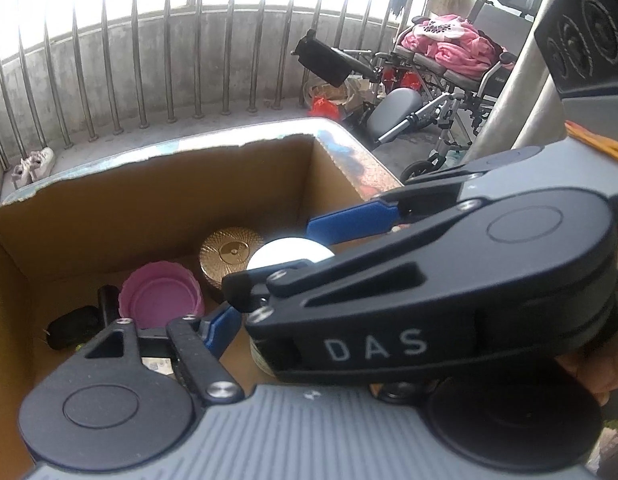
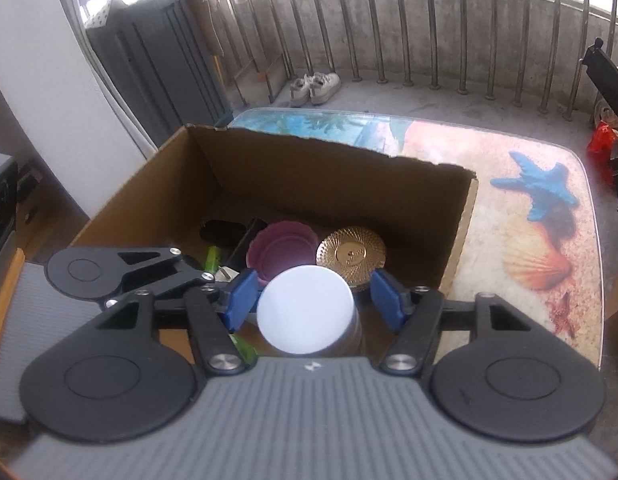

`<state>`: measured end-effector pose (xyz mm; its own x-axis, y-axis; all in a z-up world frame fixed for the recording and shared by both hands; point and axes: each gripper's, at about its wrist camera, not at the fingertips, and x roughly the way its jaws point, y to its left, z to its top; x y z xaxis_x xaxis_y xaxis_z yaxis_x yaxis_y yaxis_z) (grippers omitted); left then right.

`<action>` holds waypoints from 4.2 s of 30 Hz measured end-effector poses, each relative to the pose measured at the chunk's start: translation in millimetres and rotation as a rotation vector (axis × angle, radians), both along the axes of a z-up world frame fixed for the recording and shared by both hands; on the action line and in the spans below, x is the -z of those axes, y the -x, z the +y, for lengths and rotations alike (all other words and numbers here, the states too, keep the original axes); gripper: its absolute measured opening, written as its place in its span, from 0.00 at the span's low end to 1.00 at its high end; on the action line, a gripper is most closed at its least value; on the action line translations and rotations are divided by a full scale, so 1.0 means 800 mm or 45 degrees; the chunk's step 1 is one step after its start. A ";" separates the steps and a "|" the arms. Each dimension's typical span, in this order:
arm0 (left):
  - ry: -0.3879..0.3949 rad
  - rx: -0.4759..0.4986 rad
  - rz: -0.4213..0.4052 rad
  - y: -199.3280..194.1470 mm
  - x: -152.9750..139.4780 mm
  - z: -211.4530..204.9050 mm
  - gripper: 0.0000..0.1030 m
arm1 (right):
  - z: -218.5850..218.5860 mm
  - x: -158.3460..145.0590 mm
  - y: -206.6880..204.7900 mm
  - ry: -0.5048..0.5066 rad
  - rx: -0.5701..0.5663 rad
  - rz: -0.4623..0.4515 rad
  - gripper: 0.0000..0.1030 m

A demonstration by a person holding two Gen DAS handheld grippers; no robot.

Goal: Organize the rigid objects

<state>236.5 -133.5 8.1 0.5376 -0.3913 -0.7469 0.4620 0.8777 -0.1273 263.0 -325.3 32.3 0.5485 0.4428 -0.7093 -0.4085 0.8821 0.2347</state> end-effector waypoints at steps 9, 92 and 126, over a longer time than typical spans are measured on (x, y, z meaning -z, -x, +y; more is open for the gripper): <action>0.008 0.015 -0.096 0.039 -0.040 0.013 0.83 | -0.029 -0.049 0.079 -0.145 0.165 -0.163 0.79; -0.178 -0.475 -0.107 0.138 -0.048 0.141 0.99 | 0.044 -0.003 0.186 0.137 0.534 -0.070 0.99; -0.173 -0.475 -0.093 0.140 -0.048 0.141 0.99 | 0.049 -0.007 0.192 0.157 0.539 -0.069 0.99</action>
<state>124.6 -20.8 46.6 0.6778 -0.0598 -0.7328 0.1122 0.9934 0.0228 109.2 -286.0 38.0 0.7010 0.0851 -0.7081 -0.0137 0.9943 0.1059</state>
